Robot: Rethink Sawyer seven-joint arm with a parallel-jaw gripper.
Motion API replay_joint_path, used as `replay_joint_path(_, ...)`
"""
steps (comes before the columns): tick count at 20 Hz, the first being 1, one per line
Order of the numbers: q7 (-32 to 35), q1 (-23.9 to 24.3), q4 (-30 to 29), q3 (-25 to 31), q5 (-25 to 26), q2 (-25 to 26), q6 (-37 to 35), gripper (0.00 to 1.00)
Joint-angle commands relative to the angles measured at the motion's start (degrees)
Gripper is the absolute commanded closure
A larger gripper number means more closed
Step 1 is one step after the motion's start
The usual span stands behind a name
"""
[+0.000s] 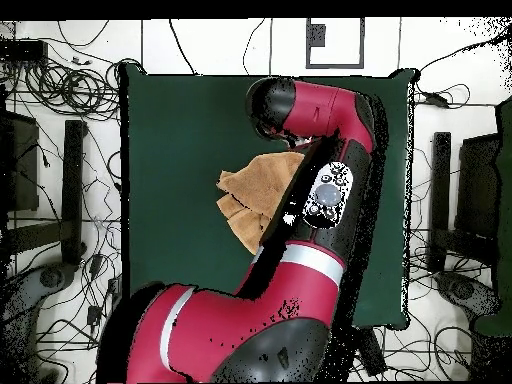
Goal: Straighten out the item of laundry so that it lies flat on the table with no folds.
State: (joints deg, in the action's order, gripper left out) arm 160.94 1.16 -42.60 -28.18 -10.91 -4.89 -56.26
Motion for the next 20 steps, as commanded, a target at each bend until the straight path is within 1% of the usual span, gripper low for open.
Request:
replay_joint_path(1,0.2,-1.6,0.6,8.5,-1.7,3.5,-6.1,0.0)
replay_joint_path(4,1.5,-2.1,0.0,8.3,-1.6,3.4,-5.0,0.0)
replay_joint_path(7,1.4,-2.3,-0.1,8.2,-1.1,3.5,-4.3,0.0)
replay_joint_path(9,0.1,-2.2,0.9,7.7,-0.3,3.9,-5.5,0.0)
replay_joint_path(11,-1.9,-2.0,2.8,6.8,0.8,4.8,-8.3,0.0)
replay_joint_path(15,-3.3,-1.1,2.9,7.3,1.2,6.0,-7.6,0.0)
replay_joint_path(20,-4.0,-0.9,4.9,7.2,1.3,7.1,-9.5,0.0)
